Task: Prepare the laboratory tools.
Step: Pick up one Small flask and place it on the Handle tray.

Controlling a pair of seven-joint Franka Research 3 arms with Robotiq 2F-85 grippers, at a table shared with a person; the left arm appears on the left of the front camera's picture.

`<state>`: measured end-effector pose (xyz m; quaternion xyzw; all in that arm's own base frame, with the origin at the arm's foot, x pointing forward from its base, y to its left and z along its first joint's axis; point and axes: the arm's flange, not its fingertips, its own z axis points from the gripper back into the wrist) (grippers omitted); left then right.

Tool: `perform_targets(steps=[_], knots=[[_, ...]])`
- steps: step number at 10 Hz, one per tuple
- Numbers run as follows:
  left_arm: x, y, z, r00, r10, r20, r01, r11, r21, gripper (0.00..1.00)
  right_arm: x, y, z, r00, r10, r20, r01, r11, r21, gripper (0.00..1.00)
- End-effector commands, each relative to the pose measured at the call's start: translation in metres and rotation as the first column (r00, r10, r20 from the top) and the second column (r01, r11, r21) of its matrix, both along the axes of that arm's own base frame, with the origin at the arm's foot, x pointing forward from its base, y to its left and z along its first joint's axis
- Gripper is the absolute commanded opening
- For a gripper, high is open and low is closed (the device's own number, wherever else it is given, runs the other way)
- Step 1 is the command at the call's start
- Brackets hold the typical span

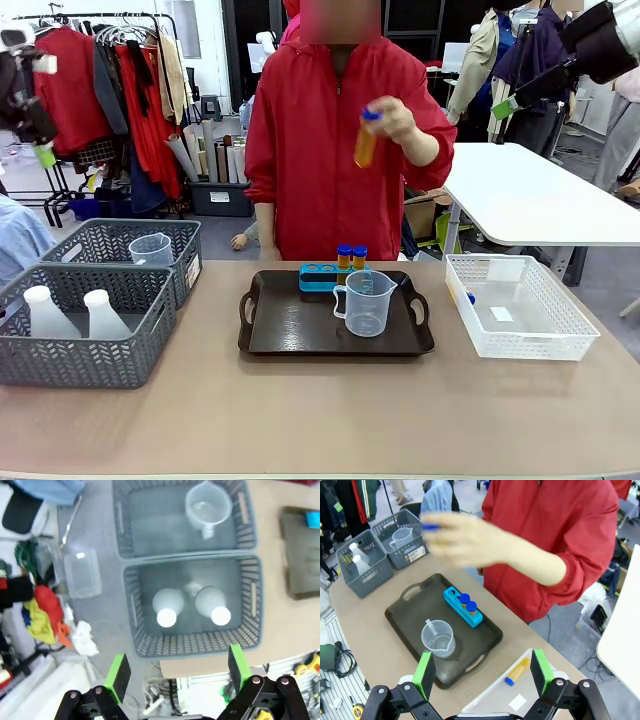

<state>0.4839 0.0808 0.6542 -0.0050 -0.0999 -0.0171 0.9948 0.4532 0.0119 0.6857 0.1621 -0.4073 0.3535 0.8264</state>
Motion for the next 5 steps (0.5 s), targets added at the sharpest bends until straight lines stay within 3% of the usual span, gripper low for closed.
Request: perform_targets(steps=[1,2,5], knots=[[0.006,0.006,-0.034,0.993,0.108,-0.036,-0.111,0.989,-0.096,1.00,0.000,-0.001,0.001,1.000,0.008,0.004,-0.008,1.000,0.015,1.00],[0.008,0.016,-0.055,0.986,0.151,-0.071,-0.156,0.985,-0.071,1.00,0.000,-0.001,0.001,1.000,0.008,0.004,-0.008,1.000,0.015,1.00],[0.010,0.030,-0.106,0.988,0.134,-0.073,-0.138,0.989,-0.050,1.00,0.000,-0.001,0.001,1.000,0.008,0.004,-0.008,1.000,0.015,1.00]])
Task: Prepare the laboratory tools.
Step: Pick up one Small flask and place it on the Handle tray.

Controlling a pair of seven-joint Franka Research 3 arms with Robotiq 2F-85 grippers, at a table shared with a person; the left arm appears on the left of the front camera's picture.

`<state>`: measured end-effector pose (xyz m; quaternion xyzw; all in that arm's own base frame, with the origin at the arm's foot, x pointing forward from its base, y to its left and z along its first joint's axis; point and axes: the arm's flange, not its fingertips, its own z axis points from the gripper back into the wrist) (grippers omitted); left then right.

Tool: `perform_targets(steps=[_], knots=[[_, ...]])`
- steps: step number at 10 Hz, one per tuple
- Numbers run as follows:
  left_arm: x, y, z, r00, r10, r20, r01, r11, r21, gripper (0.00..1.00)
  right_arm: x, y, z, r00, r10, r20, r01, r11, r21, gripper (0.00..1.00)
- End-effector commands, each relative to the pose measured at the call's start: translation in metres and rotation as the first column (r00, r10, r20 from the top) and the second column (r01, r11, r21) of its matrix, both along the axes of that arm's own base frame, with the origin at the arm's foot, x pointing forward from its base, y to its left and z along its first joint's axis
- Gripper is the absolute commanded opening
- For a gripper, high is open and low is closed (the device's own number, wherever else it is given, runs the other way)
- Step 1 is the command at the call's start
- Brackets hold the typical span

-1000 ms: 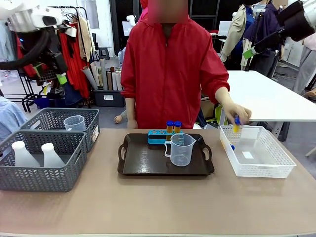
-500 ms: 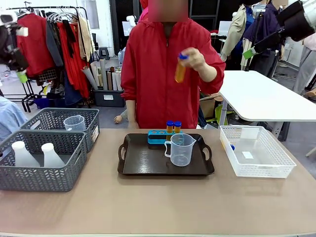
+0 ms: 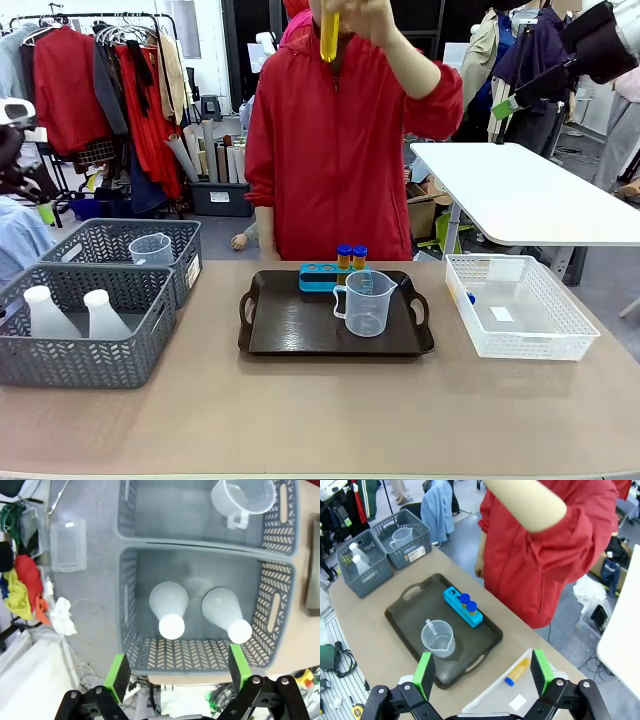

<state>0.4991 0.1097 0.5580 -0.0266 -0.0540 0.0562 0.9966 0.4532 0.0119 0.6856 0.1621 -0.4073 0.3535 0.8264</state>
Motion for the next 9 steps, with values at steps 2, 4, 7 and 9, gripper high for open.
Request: perform_targets(steps=[2,4,7,9], knots=[[-0.004,0.006,-0.040,0.999,-0.046,-0.007,0.046,0.997,0.055,1.00,0.000,-0.001,0.001,1.000,0.008,0.004,-0.008,1.000,0.015,1.00],[-0.013,-0.006,-0.073,0.993,-0.118,0.031,0.113,0.987,0.116,1.00,0.000,-0.001,0.001,1.000,0.008,0.004,-0.008,1.000,0.015,1.00],[-0.022,-0.010,-0.106,0.986,-0.128,0.104,0.122,0.990,0.068,1.00,0.000,-0.001,0.001,1.000,0.008,0.004,-0.008,1.000,0.015,1.00],[-0.024,-0.003,-0.117,0.988,-0.122,0.090,0.118,0.992,0.049,1.00,0.000,-0.001,0.001,1.000,0.008,0.004,-0.008,1.000,0.015,1.00]])
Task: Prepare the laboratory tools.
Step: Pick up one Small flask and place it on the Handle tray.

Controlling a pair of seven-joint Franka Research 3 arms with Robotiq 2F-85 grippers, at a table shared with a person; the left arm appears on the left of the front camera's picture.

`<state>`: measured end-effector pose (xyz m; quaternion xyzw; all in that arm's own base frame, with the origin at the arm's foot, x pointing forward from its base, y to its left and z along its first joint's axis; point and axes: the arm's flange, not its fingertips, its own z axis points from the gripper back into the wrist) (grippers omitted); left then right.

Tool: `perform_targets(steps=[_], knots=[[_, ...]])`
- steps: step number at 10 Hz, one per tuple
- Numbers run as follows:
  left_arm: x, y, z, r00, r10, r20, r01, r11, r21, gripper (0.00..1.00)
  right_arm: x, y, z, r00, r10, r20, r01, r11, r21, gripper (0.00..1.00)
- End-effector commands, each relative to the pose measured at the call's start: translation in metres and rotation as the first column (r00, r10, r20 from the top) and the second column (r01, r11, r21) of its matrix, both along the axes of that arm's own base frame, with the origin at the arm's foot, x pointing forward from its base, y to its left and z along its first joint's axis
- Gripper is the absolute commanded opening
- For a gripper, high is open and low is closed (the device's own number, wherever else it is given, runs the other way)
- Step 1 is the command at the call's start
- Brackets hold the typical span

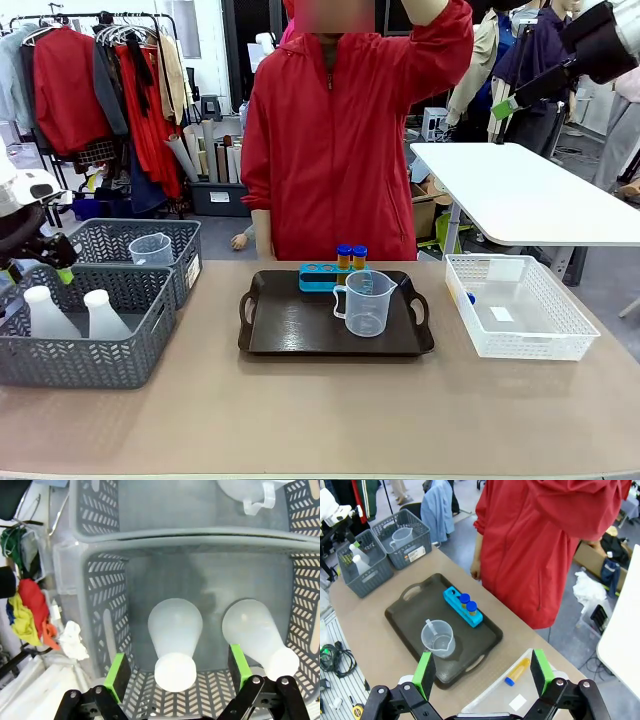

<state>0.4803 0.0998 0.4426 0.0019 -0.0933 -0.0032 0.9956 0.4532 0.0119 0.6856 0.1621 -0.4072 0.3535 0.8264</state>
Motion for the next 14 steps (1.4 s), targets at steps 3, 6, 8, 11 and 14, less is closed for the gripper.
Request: perform_targets(steps=[3,6,8,11,14], knots=[[-0.003,0.013,-0.011,1.000,0.011,0.017,-0.011,0.999,-0.037,1.00,0.000,-0.001,0.001,1.000,0.008,0.004,-0.008,1.000,0.015,1.00],[-0.003,0.016,-0.015,1.000,0.020,-0.005,-0.020,0.999,-0.035,1.00,0.000,-0.001,0.001,1.000,0.008,0.004,-0.008,1.000,0.015,1.00],[-0.002,0.020,-0.016,1.000,0.010,-0.030,-0.011,1.000,-0.020,1.00,0.000,-0.001,0.001,1.000,0.008,0.004,-0.008,1.000,0.015,1.00],[-0.001,0.018,-0.019,0.999,0.008,-0.044,-0.007,1.000,0.010,0.86,0.000,-0.001,0.001,1.000,0.008,0.004,-0.008,1.000,0.015,1.00],[-0.001,0.018,-0.021,0.999,0.012,-0.046,-0.011,1.000,0.017,0.30,0.000,-0.001,0.001,1.000,0.008,0.004,-0.008,1.000,0.015,1.00]])
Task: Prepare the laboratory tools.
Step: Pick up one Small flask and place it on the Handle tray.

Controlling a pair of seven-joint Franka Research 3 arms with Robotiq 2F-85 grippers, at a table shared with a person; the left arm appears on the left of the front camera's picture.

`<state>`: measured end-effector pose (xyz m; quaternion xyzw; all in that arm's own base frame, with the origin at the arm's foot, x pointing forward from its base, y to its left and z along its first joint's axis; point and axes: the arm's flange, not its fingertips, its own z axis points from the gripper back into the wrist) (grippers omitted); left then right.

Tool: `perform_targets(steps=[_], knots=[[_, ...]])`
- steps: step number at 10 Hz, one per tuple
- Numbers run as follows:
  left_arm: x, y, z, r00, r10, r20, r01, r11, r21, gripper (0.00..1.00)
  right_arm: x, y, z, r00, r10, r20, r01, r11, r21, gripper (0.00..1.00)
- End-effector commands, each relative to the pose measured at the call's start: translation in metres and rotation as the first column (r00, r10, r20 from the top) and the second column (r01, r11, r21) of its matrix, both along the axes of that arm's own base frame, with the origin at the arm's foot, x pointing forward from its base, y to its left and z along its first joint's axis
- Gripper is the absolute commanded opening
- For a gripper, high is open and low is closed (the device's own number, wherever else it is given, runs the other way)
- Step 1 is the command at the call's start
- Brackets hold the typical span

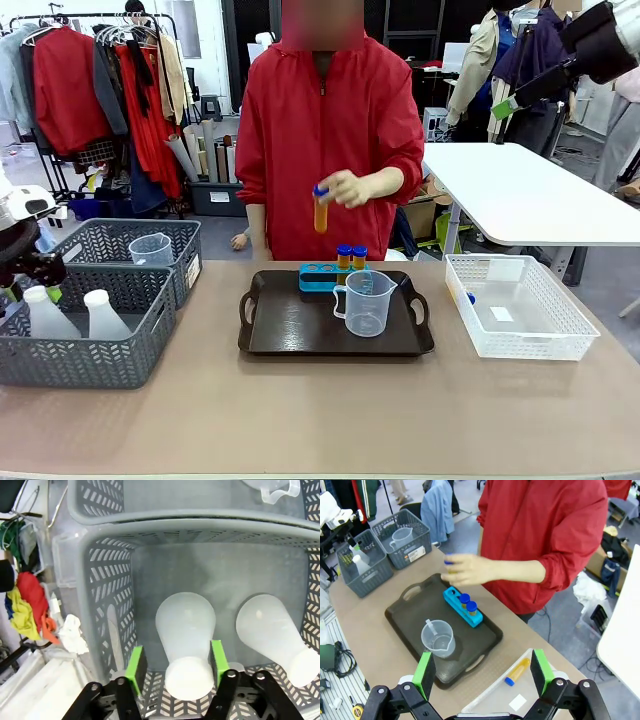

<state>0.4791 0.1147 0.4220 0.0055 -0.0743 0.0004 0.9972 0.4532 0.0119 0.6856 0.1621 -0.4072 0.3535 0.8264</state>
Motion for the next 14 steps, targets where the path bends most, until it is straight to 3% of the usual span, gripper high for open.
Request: perform_targets(steps=[1,2,8,11,14], knots=[[0.001,0.005,0.001,1.000,0.005,-0.011,-0.005,1.000,0.013,0.12,0.000,-0.001,0.001,1.000,0.008,0.004,-0.008,1.000,0.015,1.00],[0.001,0.005,0.001,1.000,0.007,-0.013,-0.007,1.000,0.012,0.00,0.000,-0.001,0.001,1.000,0.008,0.004,-0.008,1.000,0.015,1.00],[0.003,0.004,0.003,1.000,0.011,-0.020,-0.011,1.000,0.010,0.00,0.000,-0.001,0.001,1.000,0.008,0.004,-0.008,1.000,0.015,1.00],[0.012,-0.008,0.052,0.998,0.016,-0.058,-0.018,0.999,-0.035,0.00,0.000,-0.001,0.001,1.000,0.008,0.004,-0.008,1.000,0.015,1.00],[0.015,-0.028,0.132,0.999,-0.026,-0.027,0.024,0.997,-0.078,0.00,0.000,-0.001,0.001,1.000,0.008,0.004,-0.008,1.000,0.015,1.00]])
